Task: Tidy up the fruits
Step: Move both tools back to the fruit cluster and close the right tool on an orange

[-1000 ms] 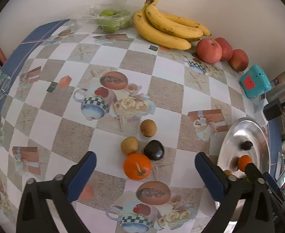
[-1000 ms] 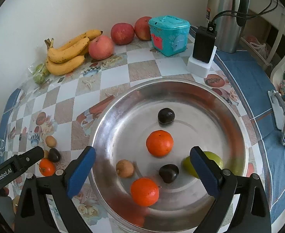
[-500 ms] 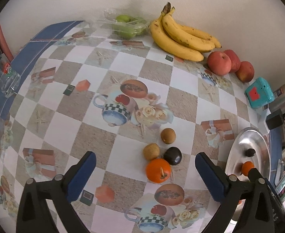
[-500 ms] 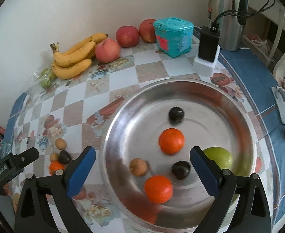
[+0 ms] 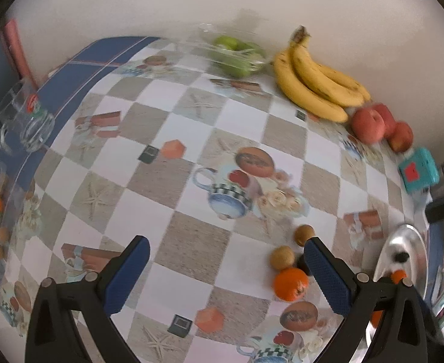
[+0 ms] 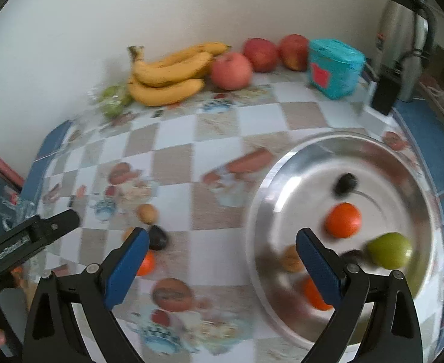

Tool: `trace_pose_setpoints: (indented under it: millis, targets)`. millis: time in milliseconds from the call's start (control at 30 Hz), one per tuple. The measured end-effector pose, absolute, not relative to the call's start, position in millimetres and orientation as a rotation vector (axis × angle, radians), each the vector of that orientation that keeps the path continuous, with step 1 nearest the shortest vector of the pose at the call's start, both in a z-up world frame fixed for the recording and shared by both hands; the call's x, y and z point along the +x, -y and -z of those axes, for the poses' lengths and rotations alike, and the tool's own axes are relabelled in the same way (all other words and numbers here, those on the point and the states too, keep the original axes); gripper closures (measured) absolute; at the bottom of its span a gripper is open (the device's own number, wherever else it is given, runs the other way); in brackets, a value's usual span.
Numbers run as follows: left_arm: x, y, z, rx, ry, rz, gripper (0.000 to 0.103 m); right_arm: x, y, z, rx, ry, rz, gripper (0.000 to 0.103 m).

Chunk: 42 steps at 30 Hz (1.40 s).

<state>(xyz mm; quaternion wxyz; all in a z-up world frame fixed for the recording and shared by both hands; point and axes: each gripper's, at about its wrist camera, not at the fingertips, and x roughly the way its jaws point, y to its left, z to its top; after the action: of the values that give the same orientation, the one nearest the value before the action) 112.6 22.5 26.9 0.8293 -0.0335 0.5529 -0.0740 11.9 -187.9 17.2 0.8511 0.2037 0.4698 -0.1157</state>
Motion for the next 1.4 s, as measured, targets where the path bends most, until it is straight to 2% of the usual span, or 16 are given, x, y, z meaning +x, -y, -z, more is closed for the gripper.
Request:
trace_pose_setpoints:
  millis: [333, 833, 900, 967, 1067, 1167, 1300, 1367, 1400]
  targets:
    - [123.9, -35.4, -10.2, -0.089, -1.224, 0.12, 0.0, 45.0, 137.9, -9.5, 0.376, -1.017, 0.108, 0.005]
    - [135.2, -34.7, 30.3, -0.029, -1.34, 0.05, 0.0, 57.8, 125.7, 34.5, 0.402, -1.144, 0.055, 0.006]
    - [136.3, -34.2, 31.6, -0.029, -1.344, 0.054, 0.0, 59.0, 122.1, 35.9, 0.391, -1.15, 0.049, 0.01]
    - [136.5, -36.3, 32.0, -0.029, -1.345, 0.057, 0.0, 59.9, 119.6, 37.4, 0.391, -1.155, 0.042, 0.028]
    - [137.6, -35.5, 32.4, -0.027, -1.346, 0.067, 0.0, 59.9, 118.7, 38.2, 0.399, -1.158, 0.026, 0.04]
    - [139.7, -33.3, 32.5, -0.022, -1.345, 0.07, 0.0, 59.6, 116.0, 36.3, 0.407, -1.156, 0.006, 0.05]
    - [139.1, -31.7, 30.0, -0.025, -1.343, 0.075, 0.0, 58.7, 113.3, 35.2, 0.412, -1.166, -0.014, 0.056]
    - [138.9, -30.9, 28.8, -0.027, -1.341, 0.08, 0.0, 58.5, 112.6, 34.7, 0.428, -1.167, -0.03, 0.065]
    - [138.9, -30.3, 27.8, -0.028, -1.34, 0.082, 0.0, 58.2, 112.2, 34.4, 0.431, -1.167, -0.033, 0.065]
